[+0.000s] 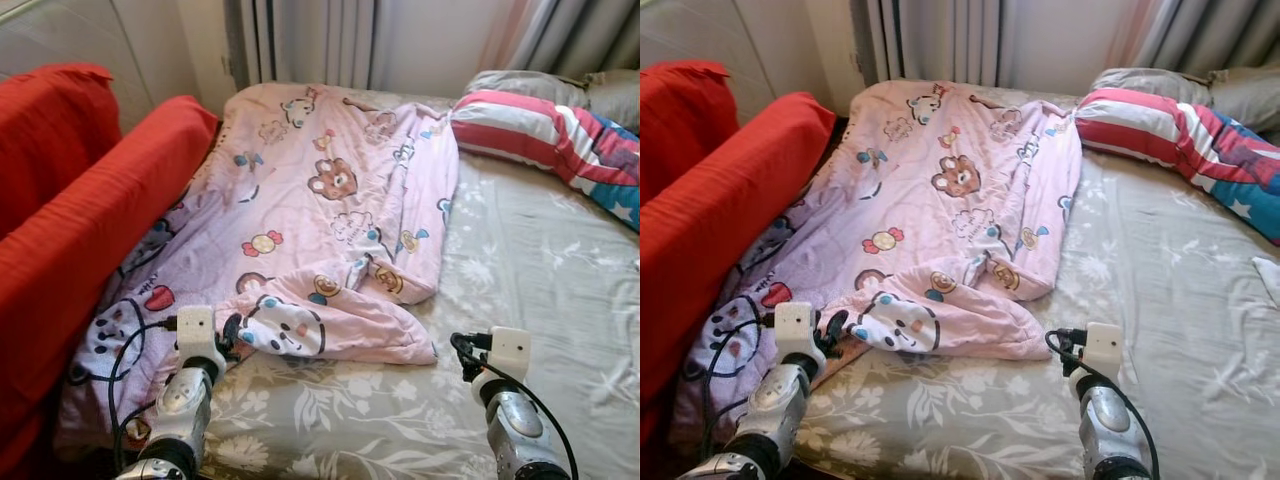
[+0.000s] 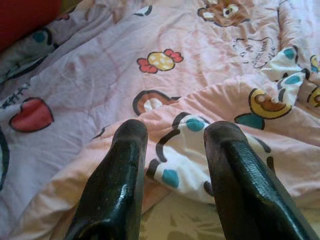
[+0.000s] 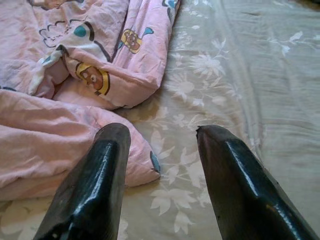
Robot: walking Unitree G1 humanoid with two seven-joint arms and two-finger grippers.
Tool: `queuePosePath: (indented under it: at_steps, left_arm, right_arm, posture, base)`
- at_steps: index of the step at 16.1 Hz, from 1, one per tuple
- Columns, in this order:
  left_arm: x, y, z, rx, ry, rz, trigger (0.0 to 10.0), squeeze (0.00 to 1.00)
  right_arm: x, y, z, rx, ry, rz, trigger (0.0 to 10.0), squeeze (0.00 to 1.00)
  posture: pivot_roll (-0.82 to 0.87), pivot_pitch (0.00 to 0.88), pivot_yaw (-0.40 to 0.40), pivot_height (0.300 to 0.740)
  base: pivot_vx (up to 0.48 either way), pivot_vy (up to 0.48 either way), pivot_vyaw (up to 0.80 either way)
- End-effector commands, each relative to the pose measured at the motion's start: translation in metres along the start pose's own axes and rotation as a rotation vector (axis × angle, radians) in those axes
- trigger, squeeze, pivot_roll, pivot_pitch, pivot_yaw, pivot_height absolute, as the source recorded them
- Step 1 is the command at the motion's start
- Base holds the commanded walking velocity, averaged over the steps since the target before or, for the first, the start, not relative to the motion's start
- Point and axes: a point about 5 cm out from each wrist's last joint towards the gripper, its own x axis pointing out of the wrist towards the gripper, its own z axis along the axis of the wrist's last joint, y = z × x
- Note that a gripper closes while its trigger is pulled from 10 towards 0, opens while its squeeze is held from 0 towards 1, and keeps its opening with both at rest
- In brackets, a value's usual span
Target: Clean up the room
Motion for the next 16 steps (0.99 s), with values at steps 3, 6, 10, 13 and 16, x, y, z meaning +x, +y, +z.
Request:
queuePosePath:
  at_steps: [3, 6, 10, 13, 16]
  left_arm:
    - [0.001, -0.001, 0.007, -0.018, -0.05, -0.003, 10.0, 0.0]
    - [0.003, 0.003, 0.014, -0.019, -0.083, 0.01, 10.0, 0.0]
    - [-0.001, 0.008, 0.02, -0.028, -0.13, 0.033, 10.0, 0.0]
    - [-0.001, 0.006, 0.023, -0.023, -0.146, 0.031, 10.0, 0.0]
    - [0.0, 0.008, 0.026, -0.013, -0.148, 0.024, 10.0, 0.0]
  right_arm:
    - [0.001, 0.001, 0.004, -0.005, -0.028, 0.004, 10.0, 0.0]
    - [0.001, 0.004, 0.004, -0.006, -0.03, 0.011, 10.0, 0.0]
    - [0.003, 0.017, 0.01, -0.001, -0.064, 0.046, 10.0, 0.0]
    - [0.008, 0.022, 0.017, 0.0, -0.072, 0.055, 10.0, 0.0]
    - [0.009, 0.027, 0.019, 0.008, -0.074, 0.054, 10.0, 0.0]
  posture:
    - [0.06, 0.197, -0.048, 0.74]
    - [0.09, 0.222, -0.052, 0.74]
    - [0.11, 0.249, -0.055, 0.74]
    - [0.12, 0.278, -0.05, 0.74]
    - [0.11, 0.296, -0.034, 0.72]
  base:
    - [0.0, 0.0, 0.0]
    - [0.0, 0.0, 0.0]
    - [0.0, 0.0, 0.0]
    - [0.0, 0.0, 0.0]
    - [0.0, 0.0, 0.0]
